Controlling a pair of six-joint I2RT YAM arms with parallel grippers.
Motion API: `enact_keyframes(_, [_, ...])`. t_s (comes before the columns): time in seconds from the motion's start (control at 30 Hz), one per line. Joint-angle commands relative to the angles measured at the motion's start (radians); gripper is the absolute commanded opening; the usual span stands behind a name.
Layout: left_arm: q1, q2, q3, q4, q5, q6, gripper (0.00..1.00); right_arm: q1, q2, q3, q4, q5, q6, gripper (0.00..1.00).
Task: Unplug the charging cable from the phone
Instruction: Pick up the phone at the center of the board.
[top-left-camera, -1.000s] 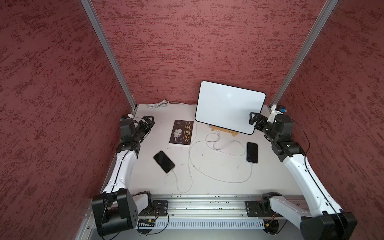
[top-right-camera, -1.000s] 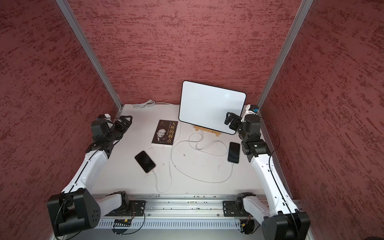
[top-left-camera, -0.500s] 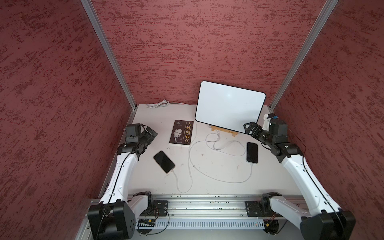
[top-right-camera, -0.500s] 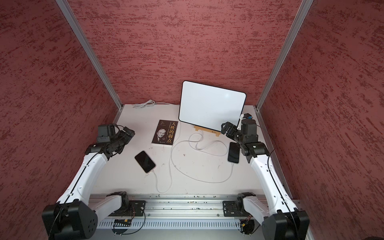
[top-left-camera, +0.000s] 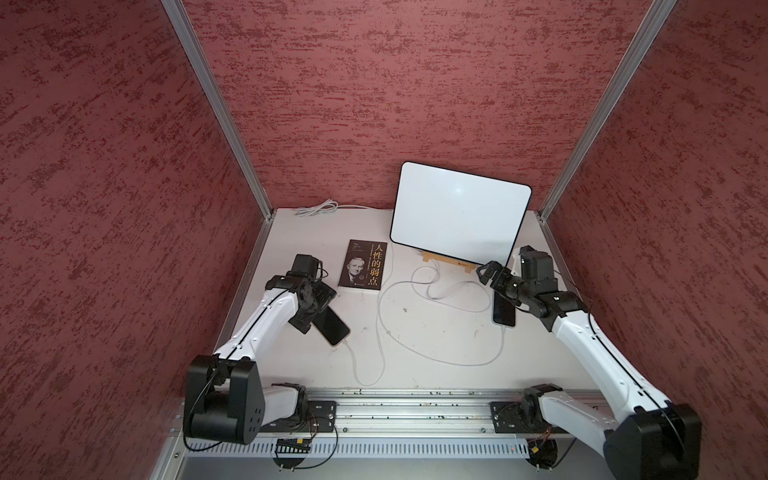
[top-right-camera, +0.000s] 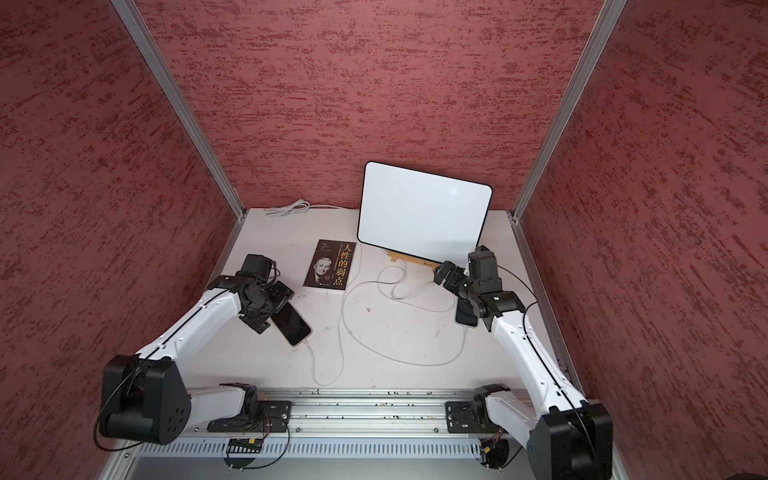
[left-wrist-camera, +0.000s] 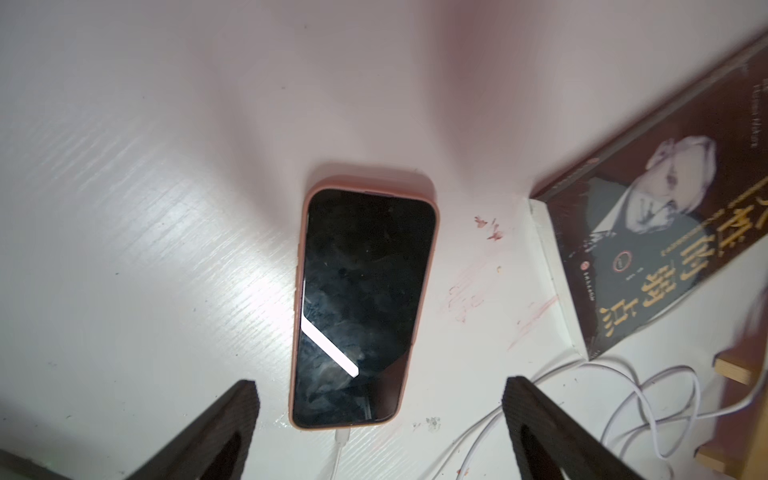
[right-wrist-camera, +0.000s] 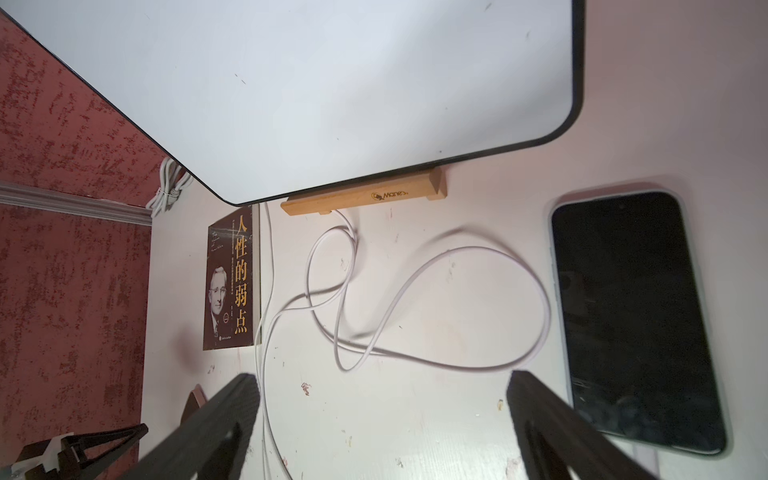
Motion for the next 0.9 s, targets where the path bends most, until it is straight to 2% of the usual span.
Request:
enact_keyframes(0.0, [-0.03, 0.04, 0.049, -0.064, -0.014, -0.011, 1.0, 0.017, -0.004, -0.022, 0.02, 0.016, 0.024, 0.99])
enact_keyframes(0.13, [-0.039, 0.067, 0.015, -0.01, 0.015, -0.003, 1.0, 0.022, 0.001, -0.058, 0.05, 0.013, 0.045, 0.99])
enact_keyframes(0.87, [-0.06, 0.206, -0.023, 0.094, -0.001, 0.079, 1.0, 0.035, 0.017, -0.101, 0.068, 0.006, 0.078, 0.99])
